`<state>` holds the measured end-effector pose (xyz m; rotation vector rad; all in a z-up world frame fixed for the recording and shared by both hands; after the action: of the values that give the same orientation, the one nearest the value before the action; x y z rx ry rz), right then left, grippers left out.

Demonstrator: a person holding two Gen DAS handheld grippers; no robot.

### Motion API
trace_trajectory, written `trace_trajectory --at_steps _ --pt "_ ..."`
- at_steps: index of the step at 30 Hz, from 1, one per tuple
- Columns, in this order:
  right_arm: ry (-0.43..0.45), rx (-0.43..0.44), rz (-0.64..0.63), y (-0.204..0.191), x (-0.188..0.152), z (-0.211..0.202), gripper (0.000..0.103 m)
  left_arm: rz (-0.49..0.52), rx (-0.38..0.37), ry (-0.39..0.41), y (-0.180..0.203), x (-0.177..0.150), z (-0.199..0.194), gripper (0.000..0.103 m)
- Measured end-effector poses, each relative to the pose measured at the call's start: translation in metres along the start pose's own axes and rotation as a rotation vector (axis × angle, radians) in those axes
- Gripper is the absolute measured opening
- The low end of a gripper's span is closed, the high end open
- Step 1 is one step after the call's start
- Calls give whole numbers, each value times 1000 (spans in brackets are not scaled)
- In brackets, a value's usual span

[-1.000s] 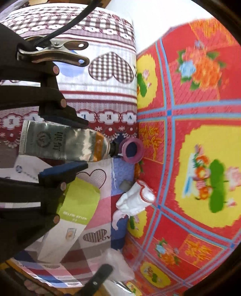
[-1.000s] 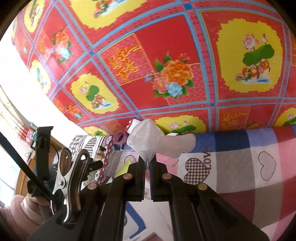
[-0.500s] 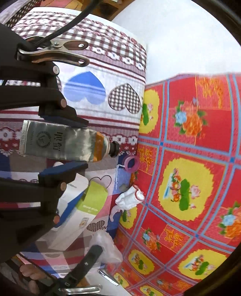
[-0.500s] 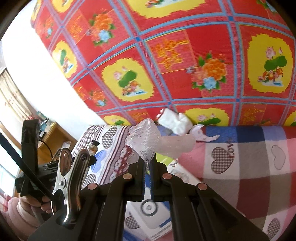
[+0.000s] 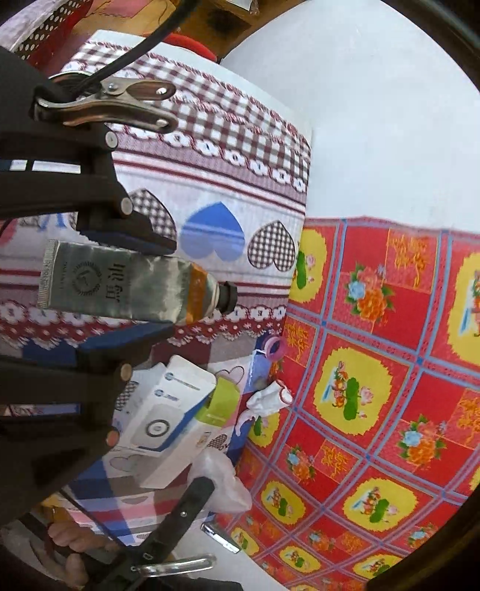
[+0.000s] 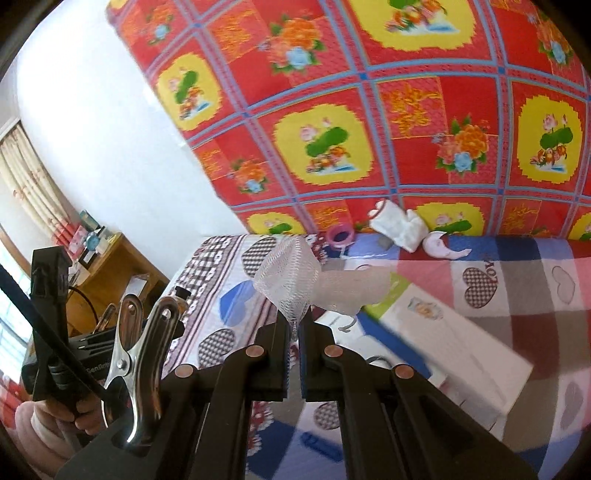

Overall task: Collect trash
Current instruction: 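Lift the tube and mesh puff and carry them toward the red bucket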

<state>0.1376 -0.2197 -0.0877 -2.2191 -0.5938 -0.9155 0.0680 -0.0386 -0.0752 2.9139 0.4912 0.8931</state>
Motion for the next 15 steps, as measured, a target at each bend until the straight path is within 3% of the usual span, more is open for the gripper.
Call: trace_trajectory --at_steps 15 --pt "2 25 -45 -90 -34 -1 4 -28 -5 58 -74 -24 -63 40"
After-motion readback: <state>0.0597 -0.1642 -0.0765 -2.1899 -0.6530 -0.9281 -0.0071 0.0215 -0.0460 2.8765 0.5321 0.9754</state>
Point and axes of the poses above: each gripper's, at about its wrist camera, not at the fingertips, and z roughly the way its jaws point, y to its right, x to its top, the point moved 8 cm from there along z, roughly the way its jaws point, and after that the axes turned 4 degrees about x, right-handed, at the moved point
